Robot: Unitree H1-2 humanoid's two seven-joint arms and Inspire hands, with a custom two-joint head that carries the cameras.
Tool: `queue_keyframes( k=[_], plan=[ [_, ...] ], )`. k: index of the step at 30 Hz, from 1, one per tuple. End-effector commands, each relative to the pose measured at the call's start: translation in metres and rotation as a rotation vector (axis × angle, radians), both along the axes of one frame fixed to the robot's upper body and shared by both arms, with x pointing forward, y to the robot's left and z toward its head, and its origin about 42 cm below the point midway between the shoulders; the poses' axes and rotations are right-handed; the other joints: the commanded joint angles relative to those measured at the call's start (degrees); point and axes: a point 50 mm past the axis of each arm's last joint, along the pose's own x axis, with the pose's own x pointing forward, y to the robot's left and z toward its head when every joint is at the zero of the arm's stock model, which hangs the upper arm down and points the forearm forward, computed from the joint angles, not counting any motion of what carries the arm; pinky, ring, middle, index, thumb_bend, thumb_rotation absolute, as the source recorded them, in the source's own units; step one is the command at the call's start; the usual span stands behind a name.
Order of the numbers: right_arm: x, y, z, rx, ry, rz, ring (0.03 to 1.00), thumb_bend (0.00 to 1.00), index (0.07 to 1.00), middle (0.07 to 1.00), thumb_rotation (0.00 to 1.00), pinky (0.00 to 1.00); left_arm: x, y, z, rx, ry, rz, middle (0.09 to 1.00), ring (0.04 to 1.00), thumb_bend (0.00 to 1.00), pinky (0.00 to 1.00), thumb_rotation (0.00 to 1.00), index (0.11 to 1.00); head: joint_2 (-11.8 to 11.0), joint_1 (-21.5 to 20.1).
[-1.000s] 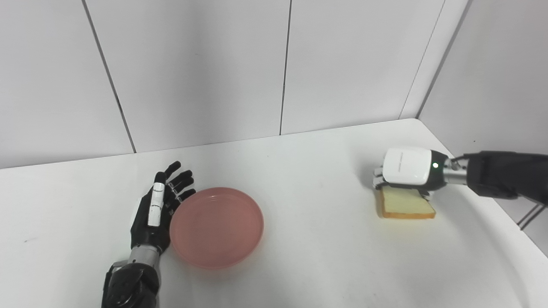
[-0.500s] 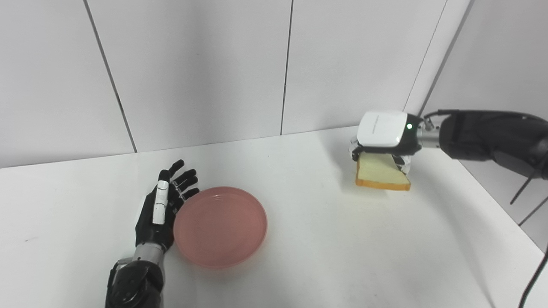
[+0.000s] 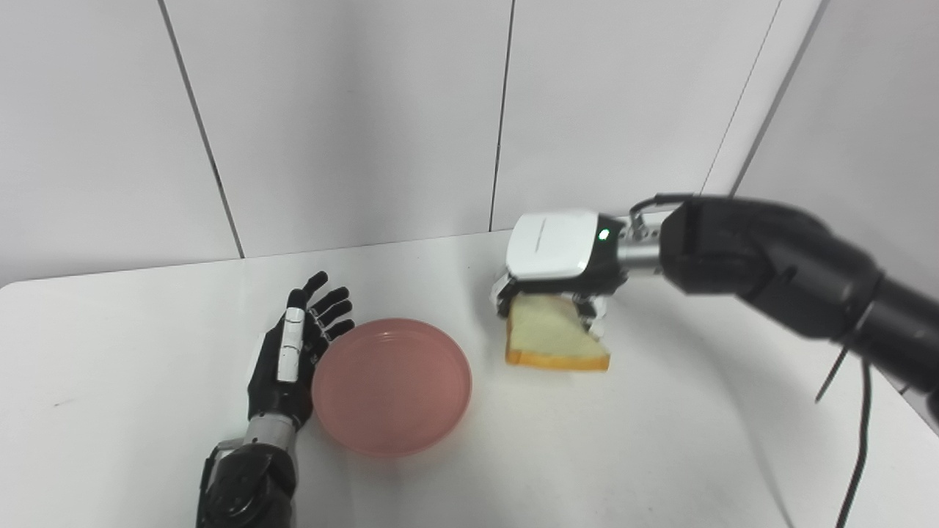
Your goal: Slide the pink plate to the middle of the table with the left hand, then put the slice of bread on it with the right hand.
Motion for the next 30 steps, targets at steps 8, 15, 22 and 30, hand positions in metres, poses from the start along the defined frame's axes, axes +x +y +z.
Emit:
queue_keyframes(
  k=[8, 15, 22, 30],
  plan=[
    [-0.008, 0.049, 0.013, 0.098, -0.051, -0.11, 0.51, 0.53, 0.473, 0.513, 0.0, 0.42, -0.025, -0.002, -0.045, 0.0, 0.186, 0.001, 0.802, 0.827, 0.8, 0.78, 0.87, 0.855, 0.32, 1.39],
    [-0.012, 0.09, 0.004, 0.158, -0.033, -0.112, 0.442, 0.53, 0.51, 0.459, 0.0, 0.36, -0.026, -0.008, -0.048, -0.002, 0.195, 0.002, 0.816, 0.84, 0.81, 0.76, 0.87, 0.846, 0.36, 4.08],
    [-0.007, 0.109, 0.009, 0.181, -0.058, -0.105, 0.516, 0.53, 0.472, 0.518, 0.0, 0.42, -0.025, -0.019, -0.049, 0.001, 0.193, 0.005, 0.793, 0.817, 0.77, 0.75, 0.88, 0.849, 0.39, 7.18],
    [0.0, 0.125, 0.009, 0.15, -0.072, -0.031, 0.449, 0.53, 0.492, 0.477, 0.0, 0.37, -0.024, -0.03, -0.049, -0.002, 0.184, 0.009, 0.772, 0.809, 0.78, 0.76, 0.88, 0.846, 0.51, 10.22]
  ],
)
